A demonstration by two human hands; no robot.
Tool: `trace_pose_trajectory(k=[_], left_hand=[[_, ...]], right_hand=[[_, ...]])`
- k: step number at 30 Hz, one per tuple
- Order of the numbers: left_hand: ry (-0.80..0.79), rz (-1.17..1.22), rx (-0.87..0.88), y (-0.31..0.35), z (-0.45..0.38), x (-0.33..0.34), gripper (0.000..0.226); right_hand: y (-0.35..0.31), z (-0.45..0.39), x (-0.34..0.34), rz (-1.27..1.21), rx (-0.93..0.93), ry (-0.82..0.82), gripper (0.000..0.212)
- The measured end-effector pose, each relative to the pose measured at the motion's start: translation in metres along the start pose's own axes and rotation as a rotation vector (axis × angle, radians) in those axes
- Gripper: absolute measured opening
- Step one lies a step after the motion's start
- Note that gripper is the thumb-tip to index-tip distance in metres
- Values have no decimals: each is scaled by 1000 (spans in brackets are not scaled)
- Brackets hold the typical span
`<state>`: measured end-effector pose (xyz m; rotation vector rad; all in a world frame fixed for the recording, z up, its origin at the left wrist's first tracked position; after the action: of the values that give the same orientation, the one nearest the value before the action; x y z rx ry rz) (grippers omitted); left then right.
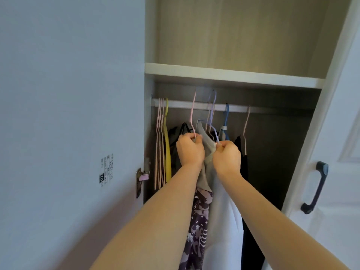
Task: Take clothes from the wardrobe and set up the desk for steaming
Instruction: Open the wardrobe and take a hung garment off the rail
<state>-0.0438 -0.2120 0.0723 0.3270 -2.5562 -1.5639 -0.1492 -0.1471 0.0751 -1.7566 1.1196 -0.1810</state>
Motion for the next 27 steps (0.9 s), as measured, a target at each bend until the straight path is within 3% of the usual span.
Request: trace_pose_trajectory(k=[12,17,22,27], left_hand=[[-13,182,-184,10,103,-39,8],[-43,311,-247,44,148,-70,22],[-135,377,-274,87,200,-102,16],[-269,492,-423,110,257,-132,17]], right_hand=[[-9,89,-64,-86,37,-77,21],[-24,136,-108,-87,78,-90,15],[-47,186,-161,-29,64,-81,23],[-79,240,-218,-31,61,-122,23]])
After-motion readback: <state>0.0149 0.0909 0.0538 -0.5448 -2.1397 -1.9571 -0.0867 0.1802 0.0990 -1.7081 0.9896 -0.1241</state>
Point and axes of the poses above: each hand's wrist, its own z-axis away from the middle knuckle, its own x-axis out of the palm, y = z × x, the point moved 5 cm from there along -z, towards the middle knuckle
